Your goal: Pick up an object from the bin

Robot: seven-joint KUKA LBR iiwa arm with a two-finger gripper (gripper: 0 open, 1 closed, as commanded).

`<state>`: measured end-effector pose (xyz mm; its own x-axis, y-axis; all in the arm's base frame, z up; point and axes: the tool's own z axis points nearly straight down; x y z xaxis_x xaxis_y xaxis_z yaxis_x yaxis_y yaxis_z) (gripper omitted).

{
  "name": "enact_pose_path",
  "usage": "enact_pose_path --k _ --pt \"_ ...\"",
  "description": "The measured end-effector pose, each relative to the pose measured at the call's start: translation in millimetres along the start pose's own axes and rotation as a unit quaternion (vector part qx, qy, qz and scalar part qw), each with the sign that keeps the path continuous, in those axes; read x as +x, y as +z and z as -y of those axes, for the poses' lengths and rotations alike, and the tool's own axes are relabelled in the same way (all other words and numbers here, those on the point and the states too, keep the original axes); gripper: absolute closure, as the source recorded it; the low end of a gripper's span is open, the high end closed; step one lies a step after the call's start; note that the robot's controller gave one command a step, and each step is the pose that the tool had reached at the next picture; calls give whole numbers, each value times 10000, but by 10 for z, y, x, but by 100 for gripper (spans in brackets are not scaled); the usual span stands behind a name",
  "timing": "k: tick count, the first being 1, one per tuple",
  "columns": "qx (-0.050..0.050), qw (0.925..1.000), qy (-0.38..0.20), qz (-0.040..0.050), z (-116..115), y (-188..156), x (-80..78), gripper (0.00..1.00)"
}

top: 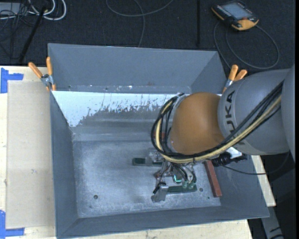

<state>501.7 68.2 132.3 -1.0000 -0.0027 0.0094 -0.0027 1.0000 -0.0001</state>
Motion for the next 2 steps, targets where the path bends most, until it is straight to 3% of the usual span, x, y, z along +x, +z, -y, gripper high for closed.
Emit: enact_pose_path --k 1,2 --pt "-3 10000 10 37 2 -37 -19 0" --pt "-4 9996 -273 77 136 238 -352 0"
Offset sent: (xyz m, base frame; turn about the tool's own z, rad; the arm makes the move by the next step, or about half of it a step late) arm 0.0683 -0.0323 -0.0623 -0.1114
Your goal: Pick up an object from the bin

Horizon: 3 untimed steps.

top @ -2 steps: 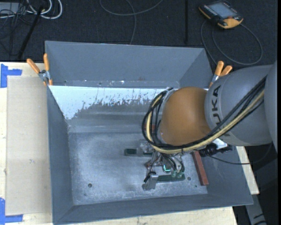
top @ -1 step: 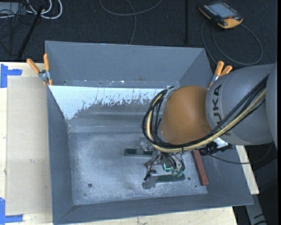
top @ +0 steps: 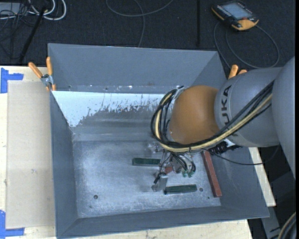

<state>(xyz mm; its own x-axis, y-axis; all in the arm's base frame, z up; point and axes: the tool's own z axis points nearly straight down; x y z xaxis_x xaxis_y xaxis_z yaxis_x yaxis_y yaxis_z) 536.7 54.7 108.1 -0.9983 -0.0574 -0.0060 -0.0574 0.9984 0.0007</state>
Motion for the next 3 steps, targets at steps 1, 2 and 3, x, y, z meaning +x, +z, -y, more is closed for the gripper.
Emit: enact_pose_path --k 1,2,3 --pt "3 9984 -564 -33 100 221 -461 0" --pt "-6 9883 -1523 -30 479 166 -408 100" --pt "-7 9885 -1514 -35 481 172 -405 0"
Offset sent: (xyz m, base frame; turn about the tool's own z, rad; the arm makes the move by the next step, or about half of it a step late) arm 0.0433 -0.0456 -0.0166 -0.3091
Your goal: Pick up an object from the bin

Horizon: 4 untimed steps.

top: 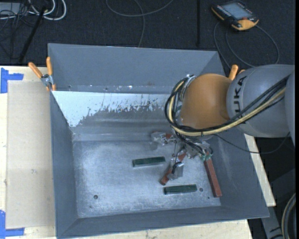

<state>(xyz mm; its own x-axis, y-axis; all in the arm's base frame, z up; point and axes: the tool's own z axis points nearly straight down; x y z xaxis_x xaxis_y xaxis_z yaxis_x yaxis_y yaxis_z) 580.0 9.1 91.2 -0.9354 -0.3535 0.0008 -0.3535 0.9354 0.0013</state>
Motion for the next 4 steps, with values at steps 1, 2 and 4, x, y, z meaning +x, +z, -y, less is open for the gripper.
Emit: enact_pose_path --k 1,2,4 --pt "0 10000 2 0 0 0 0 0" --pt "9 9999 -160 11 -275 132 226 0" --pt "3 9987 501 20 -322 192 -97 100"
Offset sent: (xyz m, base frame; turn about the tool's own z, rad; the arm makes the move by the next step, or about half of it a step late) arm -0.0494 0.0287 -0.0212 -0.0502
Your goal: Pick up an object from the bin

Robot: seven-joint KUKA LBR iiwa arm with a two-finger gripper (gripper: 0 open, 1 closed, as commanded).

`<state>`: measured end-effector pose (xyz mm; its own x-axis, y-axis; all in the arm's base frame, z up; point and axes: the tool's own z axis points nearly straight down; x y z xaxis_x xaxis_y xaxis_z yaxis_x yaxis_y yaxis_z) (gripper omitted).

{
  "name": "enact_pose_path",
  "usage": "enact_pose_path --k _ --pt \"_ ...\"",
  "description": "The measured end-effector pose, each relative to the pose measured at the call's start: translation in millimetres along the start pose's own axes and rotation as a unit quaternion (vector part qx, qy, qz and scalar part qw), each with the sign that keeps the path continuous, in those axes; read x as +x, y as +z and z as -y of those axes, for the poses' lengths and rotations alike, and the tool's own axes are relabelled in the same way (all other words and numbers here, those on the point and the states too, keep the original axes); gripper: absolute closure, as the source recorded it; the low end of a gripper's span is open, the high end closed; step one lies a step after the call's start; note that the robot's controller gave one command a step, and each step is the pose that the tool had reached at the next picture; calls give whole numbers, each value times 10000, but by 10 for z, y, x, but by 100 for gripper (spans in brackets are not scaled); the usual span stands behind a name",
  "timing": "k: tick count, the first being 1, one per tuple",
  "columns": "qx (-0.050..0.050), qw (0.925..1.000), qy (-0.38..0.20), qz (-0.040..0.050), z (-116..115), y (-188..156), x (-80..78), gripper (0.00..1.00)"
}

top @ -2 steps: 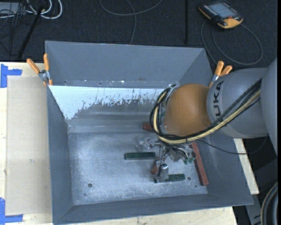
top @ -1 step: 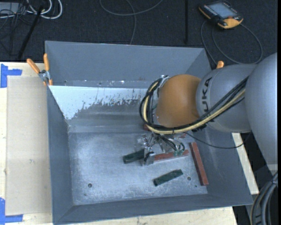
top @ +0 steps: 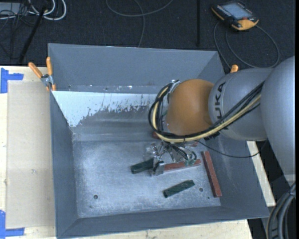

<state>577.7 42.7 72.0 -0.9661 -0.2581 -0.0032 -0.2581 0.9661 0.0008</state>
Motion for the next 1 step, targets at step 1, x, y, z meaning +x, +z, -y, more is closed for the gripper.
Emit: enact_pose_path --k 1 --pt "2 9978 -663 -9 -224 -1972 93 100"
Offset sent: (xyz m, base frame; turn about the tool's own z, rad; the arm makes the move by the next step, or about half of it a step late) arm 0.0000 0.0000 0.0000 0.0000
